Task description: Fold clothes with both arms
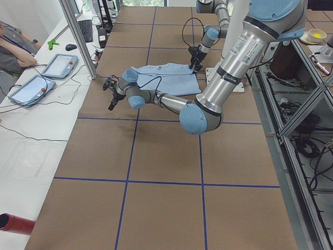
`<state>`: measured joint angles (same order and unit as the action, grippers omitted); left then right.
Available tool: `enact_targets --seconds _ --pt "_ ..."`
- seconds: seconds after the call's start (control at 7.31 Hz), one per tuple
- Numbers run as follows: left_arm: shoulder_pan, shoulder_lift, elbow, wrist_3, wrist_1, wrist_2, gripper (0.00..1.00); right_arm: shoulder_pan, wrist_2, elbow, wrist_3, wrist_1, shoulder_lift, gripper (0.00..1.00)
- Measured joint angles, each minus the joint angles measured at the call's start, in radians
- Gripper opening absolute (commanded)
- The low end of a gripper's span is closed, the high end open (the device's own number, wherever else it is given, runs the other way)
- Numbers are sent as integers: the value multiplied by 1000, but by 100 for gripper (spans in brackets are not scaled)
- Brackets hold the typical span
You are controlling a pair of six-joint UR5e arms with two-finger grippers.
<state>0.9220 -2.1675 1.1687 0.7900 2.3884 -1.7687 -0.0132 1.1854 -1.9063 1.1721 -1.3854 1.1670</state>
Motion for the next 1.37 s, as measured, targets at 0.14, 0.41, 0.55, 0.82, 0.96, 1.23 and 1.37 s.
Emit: enact_targets --seconds 0.14,0.41,0.55,0.82,0.96,1.23,1.37 --pt "0 0 -1 0 0 0 100 5 -10 -1 -1 -1 2 58" --pt "0 0 -1 0 0 0 100 18 -30 -3 -2 -3 4 56" --pt "0 0 -1 0 0 0 100 22 -34 -5 -2 -3 4 54" --pt "0 0 -1 0 0 0 100 31 -38 -5 -2 -3 4 27" --pt "-1 2 -1 0 0 0 100 33 -43 -5 -2 -3 5 5" --pt "-1 7 4 0 0 0 100 38 -63 -5 -1 -1 5 0" --pt "-2 8 5 0 0 0 100 42 -77 -5 0 0 4 0"
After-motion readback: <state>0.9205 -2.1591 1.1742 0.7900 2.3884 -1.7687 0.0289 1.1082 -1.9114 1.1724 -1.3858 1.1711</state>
